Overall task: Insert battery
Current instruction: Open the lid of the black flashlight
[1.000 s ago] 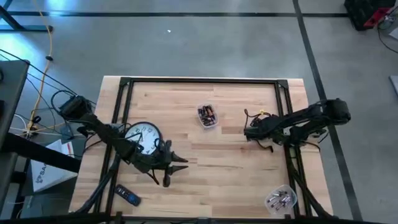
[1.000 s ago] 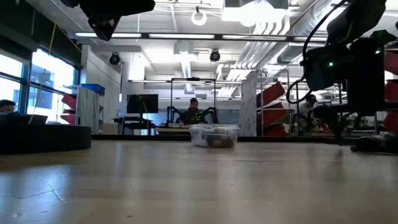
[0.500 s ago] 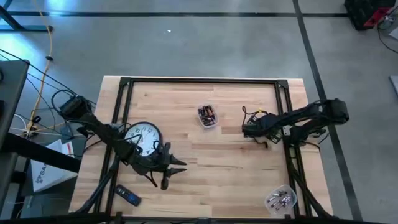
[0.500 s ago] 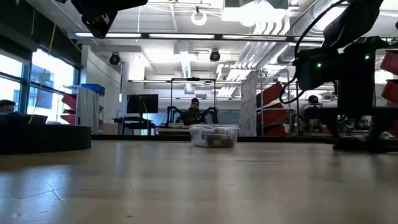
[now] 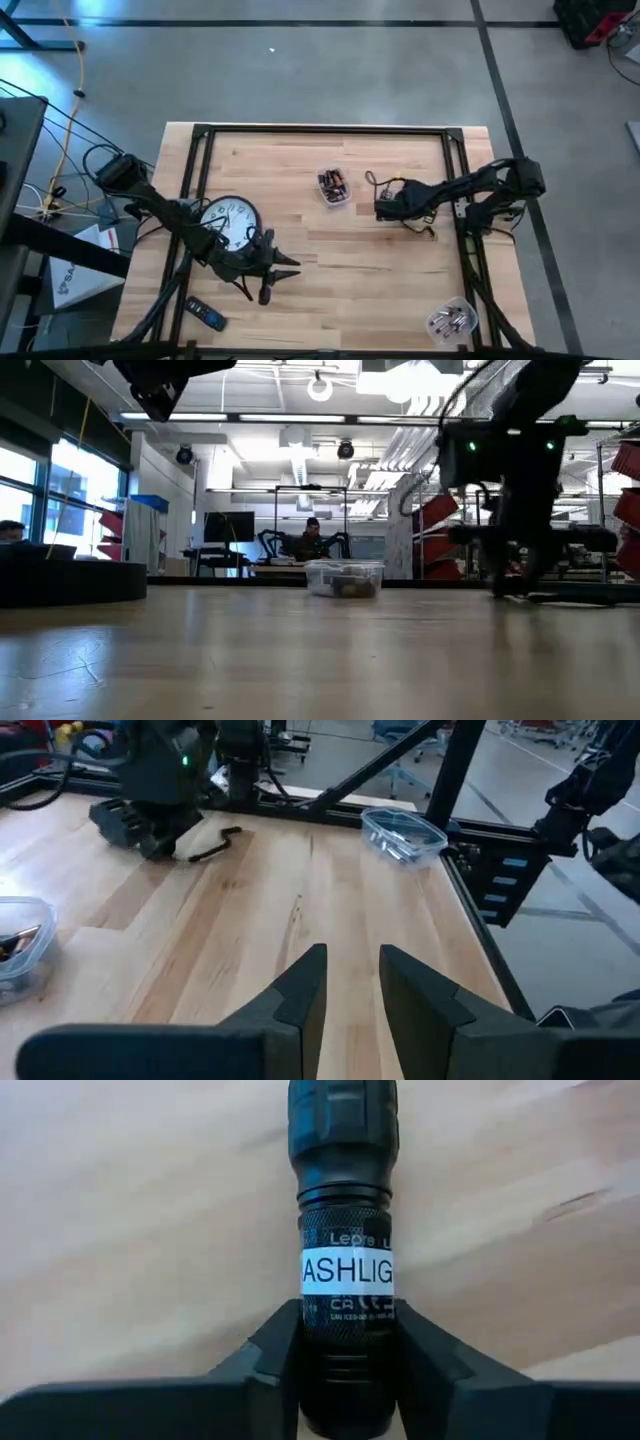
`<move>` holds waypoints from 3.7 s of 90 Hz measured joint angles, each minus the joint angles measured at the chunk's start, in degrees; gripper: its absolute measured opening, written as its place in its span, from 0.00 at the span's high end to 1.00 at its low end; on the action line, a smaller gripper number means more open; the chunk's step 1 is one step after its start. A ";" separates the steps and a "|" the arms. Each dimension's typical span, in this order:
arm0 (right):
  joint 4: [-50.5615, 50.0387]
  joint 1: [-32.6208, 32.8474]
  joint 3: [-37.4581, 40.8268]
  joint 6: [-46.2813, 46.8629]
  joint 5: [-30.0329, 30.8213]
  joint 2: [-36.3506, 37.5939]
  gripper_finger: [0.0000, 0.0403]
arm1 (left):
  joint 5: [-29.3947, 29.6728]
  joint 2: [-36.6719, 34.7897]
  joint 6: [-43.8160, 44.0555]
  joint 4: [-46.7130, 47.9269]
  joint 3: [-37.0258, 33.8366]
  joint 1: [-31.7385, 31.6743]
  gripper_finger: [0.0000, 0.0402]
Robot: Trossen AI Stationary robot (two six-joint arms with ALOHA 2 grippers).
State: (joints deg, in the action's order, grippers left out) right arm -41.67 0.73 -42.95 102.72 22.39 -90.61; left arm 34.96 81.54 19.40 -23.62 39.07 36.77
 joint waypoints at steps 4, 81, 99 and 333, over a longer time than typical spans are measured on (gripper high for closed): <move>0.65 1.04 -0.62 -2.52 -0.81 0.00 0.77 | 0.00 0.00 -0.01 0.03 0.00 0.00 0.81; 5.31 25.85 -15.22 -18.50 -7.64 0.09 0.78 | -3.23 31.69 -33.61 -27.01 11.05 -8.24 0.67; 11.92 27.10 -15.27 -19.43 -11.07 -1.84 0.78 | 4.43 37.06 -37.31 -20.23 19.36 -9.01 0.57; 14.85 36.16 -26.73 -46.02 11.87 0.39 0.57 | 14.71 30.78 -41.99 -0.04 30.18 -5.31 0.75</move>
State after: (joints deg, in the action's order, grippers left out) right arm -26.82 36.89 -69.68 56.69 34.26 -90.21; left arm 49.67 112.31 -22.59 -23.66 69.25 31.46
